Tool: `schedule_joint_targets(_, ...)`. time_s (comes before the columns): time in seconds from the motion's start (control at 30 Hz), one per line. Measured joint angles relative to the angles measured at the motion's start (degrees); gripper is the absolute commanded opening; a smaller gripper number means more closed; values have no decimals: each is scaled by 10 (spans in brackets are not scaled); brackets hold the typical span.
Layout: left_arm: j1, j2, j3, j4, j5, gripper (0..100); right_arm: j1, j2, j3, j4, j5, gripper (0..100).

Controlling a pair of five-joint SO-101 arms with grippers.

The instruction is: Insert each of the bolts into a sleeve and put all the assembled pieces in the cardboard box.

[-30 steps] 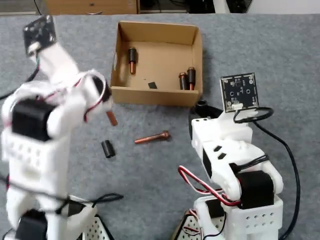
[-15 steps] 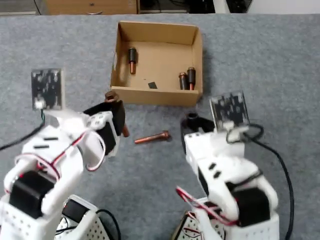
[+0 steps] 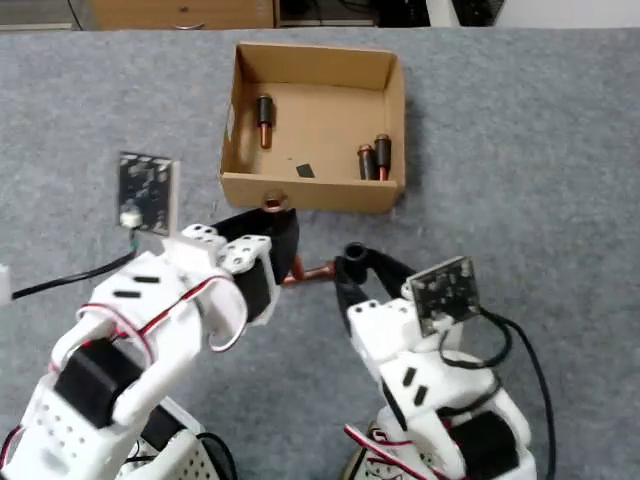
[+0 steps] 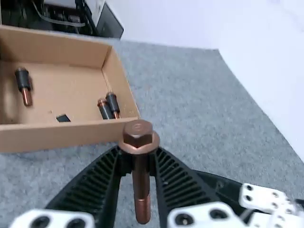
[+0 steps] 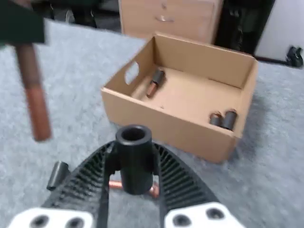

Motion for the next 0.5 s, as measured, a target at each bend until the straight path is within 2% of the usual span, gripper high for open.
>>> schedule_joint_targets(0.27,-49,29,-4,-62,-20,19,-46,0,105,-78,-7,2)
schedule_joint_targets(0.5,-53,28,37,-134,-43,19,-72,-1,125,-79,-108,2)
